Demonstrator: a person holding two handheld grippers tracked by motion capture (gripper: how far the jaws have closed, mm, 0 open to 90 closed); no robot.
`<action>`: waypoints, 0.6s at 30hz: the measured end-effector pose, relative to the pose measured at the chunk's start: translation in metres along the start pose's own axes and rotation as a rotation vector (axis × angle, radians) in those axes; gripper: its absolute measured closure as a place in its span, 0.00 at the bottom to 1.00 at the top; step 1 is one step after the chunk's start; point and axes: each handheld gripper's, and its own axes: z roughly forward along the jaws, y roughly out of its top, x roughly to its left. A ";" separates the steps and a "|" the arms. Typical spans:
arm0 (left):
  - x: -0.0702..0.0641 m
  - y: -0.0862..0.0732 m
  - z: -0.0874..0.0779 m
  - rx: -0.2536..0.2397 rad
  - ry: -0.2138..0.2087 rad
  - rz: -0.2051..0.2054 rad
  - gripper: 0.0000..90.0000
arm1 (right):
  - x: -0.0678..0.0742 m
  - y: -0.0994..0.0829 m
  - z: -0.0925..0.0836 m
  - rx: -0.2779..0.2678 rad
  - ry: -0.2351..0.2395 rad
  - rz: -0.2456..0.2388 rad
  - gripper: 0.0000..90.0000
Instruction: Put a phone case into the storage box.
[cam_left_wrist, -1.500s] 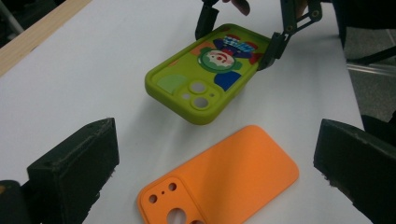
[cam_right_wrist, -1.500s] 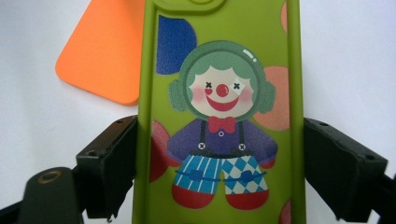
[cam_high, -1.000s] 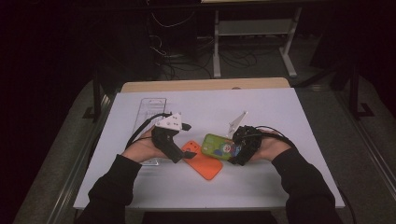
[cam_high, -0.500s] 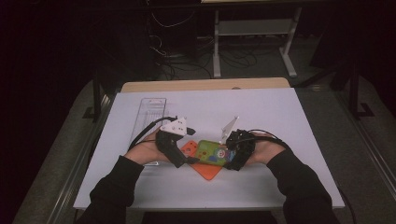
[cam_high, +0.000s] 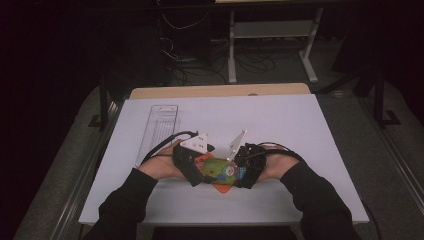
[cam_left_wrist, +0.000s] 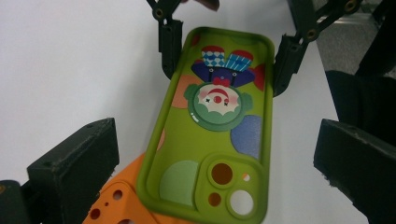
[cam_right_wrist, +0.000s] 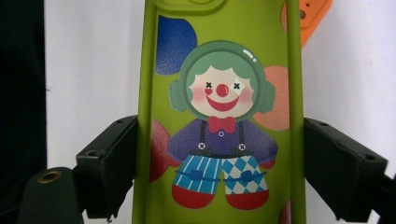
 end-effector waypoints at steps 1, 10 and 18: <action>-0.001 0.000 0.003 0.017 -0.005 0.013 0.00 | 0.001 0.001 -0.001 -0.003 0.002 -0.007 0.17; -0.003 -0.001 0.013 0.070 -0.006 0.028 0.00 | 0.006 0.006 -0.004 -0.016 0.012 -0.023 0.17; -0.004 -0.003 0.019 0.104 -0.022 0.025 0.00 | 0.008 0.008 -0.007 -0.029 0.015 -0.038 0.17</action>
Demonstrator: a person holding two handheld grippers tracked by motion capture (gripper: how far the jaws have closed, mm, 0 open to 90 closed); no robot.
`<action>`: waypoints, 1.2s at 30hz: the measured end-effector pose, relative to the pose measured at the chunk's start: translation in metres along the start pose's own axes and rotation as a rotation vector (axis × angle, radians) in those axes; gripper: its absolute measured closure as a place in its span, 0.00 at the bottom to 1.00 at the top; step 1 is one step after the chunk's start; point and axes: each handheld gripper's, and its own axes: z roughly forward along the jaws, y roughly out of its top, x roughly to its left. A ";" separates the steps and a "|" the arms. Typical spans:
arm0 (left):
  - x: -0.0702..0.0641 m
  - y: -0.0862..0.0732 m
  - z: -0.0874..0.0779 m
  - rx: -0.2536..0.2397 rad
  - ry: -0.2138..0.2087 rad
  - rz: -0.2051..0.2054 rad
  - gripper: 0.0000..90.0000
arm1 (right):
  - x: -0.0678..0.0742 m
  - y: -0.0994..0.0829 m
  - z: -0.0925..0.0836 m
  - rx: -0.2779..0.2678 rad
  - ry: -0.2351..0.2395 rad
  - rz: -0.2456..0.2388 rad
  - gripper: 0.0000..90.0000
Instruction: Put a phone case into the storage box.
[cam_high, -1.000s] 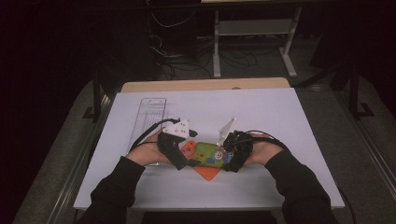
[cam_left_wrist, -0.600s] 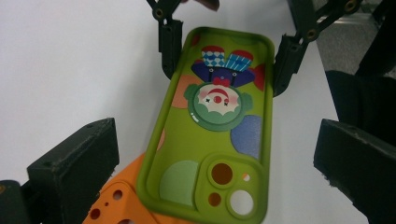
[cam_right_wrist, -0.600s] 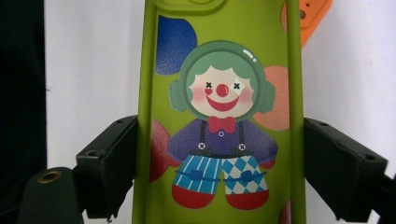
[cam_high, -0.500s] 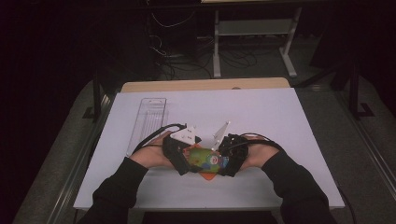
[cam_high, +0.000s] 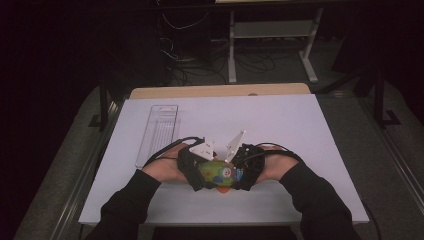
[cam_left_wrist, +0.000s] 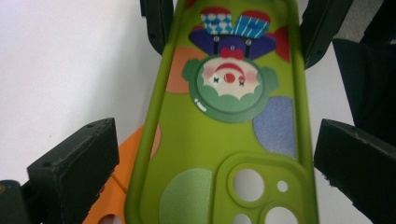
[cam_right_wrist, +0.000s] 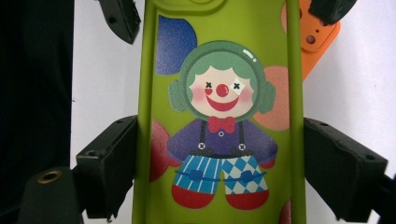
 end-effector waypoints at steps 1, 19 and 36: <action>0.000 0.000 0.002 0.012 -0.006 -0.003 0.00 | 0.000 0.001 -0.001 -0.006 -0.002 -0.011 0.17; -0.002 -0.001 0.002 0.015 -0.048 0.024 0.14 | 0.003 0.004 -0.004 -0.018 -0.003 -0.033 0.17; -0.003 -0.001 -0.002 0.019 -0.080 -0.001 0.17 | 0.007 0.002 -0.005 -0.048 -0.009 -0.054 0.16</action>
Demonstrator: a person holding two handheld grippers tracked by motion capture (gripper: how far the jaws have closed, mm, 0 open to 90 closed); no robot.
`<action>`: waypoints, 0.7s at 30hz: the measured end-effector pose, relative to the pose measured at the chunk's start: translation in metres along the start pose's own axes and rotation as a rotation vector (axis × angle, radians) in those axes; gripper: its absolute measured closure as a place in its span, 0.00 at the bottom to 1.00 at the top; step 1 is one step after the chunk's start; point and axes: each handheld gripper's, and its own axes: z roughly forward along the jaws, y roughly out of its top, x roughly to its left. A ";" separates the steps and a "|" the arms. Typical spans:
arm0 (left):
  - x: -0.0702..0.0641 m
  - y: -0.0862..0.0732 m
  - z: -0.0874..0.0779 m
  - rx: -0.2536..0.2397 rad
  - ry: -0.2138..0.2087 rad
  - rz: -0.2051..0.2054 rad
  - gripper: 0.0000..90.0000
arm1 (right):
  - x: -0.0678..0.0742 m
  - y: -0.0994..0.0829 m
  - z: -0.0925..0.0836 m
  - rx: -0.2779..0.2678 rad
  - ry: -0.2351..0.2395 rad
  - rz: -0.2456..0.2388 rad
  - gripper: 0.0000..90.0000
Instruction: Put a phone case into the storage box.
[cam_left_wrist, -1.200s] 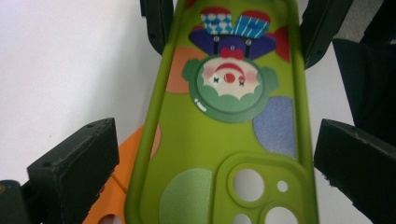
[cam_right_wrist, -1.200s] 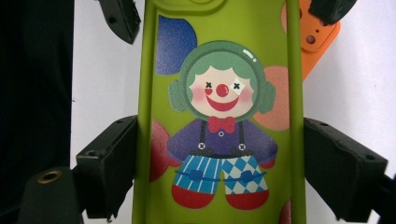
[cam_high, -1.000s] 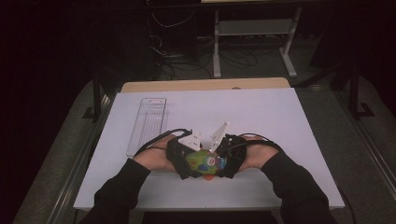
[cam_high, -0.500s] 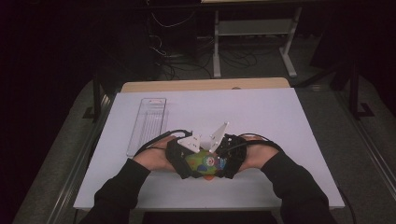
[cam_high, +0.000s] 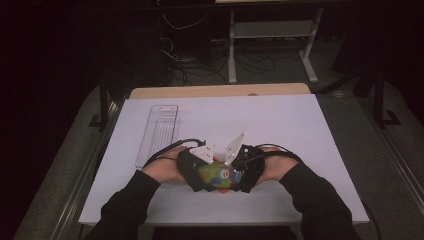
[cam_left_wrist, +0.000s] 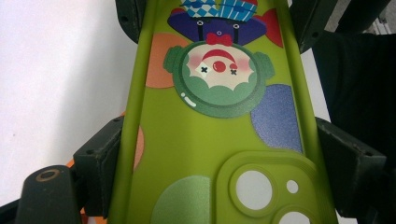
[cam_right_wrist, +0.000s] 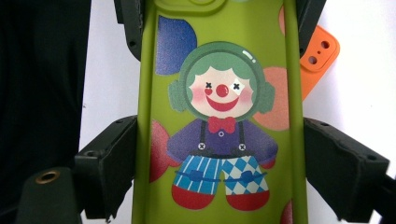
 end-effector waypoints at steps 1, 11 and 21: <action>0.000 0.000 -0.001 -0.003 0.000 -0.004 0.17 | -0.001 -0.001 0.000 -0.011 0.001 0.003 0.15; 0.004 -0.002 -0.010 -0.021 0.029 -0.024 0.17 | -0.005 -0.003 -0.007 -0.055 -0.016 0.062 0.04; 0.009 -0.009 -0.015 -0.039 0.107 -0.142 0.17 | -0.015 -0.021 -0.025 -0.164 -0.100 0.189 0.01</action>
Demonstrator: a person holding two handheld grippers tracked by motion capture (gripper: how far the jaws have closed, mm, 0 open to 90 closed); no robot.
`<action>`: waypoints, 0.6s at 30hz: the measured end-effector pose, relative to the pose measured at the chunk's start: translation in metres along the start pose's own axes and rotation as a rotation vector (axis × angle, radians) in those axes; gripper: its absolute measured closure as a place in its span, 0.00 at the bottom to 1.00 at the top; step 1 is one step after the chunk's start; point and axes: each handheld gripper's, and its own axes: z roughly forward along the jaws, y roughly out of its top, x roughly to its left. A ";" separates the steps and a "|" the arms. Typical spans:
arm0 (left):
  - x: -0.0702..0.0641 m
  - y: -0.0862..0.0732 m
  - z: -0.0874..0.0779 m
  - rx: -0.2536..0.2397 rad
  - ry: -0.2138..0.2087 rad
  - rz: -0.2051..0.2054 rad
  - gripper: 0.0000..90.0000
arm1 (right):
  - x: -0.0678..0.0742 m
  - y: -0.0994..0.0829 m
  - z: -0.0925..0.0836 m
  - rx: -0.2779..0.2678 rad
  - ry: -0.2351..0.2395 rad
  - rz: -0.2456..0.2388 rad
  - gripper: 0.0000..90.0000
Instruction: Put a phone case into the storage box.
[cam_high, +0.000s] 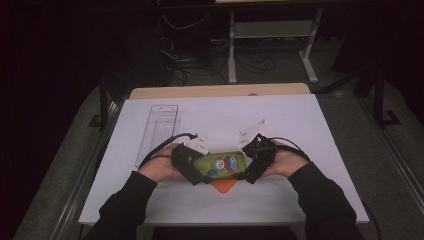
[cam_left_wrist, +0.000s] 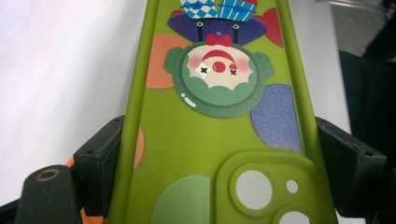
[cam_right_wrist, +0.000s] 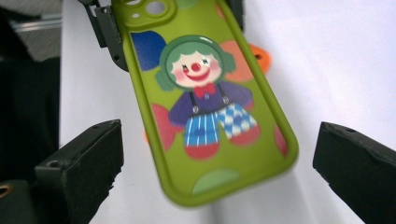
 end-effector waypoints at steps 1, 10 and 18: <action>0.000 0.000 0.000 0.000 0.000 0.000 0.17 | 0.000 0.000 0.000 0.000 0.000 0.000 0.01; 0.009 -0.006 -0.008 -0.019 0.102 -0.096 0.17 | -0.010 -0.022 -0.015 -0.054 -0.097 0.158 0.01; 0.015 -0.009 -0.008 -0.024 0.143 -0.190 0.17 | -0.010 -0.040 -0.015 -0.096 -0.170 0.290 0.02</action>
